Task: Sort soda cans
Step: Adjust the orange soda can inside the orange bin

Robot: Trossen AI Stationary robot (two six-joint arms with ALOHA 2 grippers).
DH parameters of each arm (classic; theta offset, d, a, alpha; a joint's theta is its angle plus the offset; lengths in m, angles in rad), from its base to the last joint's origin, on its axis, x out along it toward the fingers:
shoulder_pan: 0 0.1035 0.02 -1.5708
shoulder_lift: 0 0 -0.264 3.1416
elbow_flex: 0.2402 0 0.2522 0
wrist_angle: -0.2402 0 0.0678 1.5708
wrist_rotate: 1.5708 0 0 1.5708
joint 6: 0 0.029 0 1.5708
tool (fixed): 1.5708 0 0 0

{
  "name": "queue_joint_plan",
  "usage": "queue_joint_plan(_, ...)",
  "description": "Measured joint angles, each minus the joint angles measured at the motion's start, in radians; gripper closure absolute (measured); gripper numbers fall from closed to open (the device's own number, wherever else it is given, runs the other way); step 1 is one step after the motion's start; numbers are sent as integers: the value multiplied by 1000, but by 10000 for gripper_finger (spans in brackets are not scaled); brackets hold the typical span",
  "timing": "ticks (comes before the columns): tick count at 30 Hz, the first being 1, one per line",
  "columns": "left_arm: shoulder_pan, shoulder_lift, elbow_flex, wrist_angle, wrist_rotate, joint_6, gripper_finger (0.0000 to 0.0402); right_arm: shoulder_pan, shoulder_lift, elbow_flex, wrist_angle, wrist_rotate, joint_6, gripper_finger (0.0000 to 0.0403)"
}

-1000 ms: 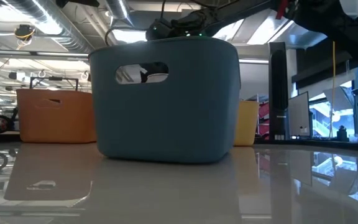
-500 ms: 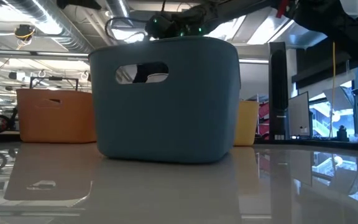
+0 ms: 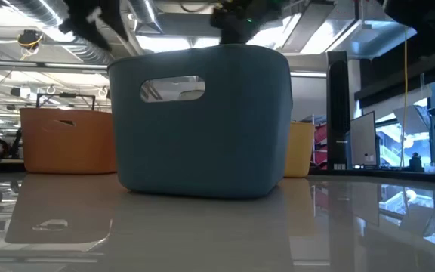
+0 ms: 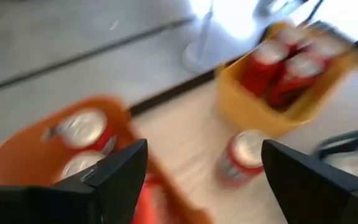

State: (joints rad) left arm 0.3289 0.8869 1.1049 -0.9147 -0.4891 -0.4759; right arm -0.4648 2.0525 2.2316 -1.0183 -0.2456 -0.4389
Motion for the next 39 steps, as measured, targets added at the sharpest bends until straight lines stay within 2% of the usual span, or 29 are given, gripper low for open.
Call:
queue_joint_plan(3,60,69,0,-65,30,-38,98,-83,-20,-39,-6,-147,2,31)
queue_joint_plan(5,95,118,-1,-109,73,-62,98,-130,-22,-46,-6,-208,-8,31)
queue_joint_plan(9,142,201,-1,-191,150,-147,98,-198,-24,-46,-23,-244,-31,31)
queue_joint_plan(12,162,254,-1,-247,153,-202,98,-219,-24,-46,-22,-279,-59,31)
queue_joint_plan(20,202,368,-3,-254,153,-244,98,-215,-24,-47,-22,-337,-123,31)
queue_joint_plan(25,227,380,-84,-177,102,-239,98,-215,-24,-47,-42,-383,-150,31)
queue_joint_plan(33,294,379,-261,54,239,-239,98,-216,-23,-47,-58,-395,-177,31)
queue_joint_plan(39,329,379,-347,102,257,-241,98,-216,-23,-47,-64,-403,-177,31)
